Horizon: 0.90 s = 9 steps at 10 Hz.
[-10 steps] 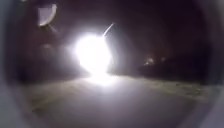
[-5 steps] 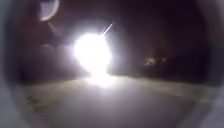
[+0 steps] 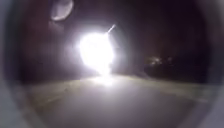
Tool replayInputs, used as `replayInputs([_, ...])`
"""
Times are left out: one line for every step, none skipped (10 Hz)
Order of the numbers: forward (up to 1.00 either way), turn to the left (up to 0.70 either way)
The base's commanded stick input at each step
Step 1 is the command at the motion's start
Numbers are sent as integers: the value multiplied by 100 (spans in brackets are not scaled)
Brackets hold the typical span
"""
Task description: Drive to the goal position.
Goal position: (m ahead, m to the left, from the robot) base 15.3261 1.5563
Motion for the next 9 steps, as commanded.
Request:
replayInputs([100,6])
replayInputs([100,5])
replayInputs([100,5])
replayInputs([100,6])
replayInputs([100,7])
replayInputs([100,4])
replayInputs([100,4])
replayInputs([100,4])
replayInputs([100,3])
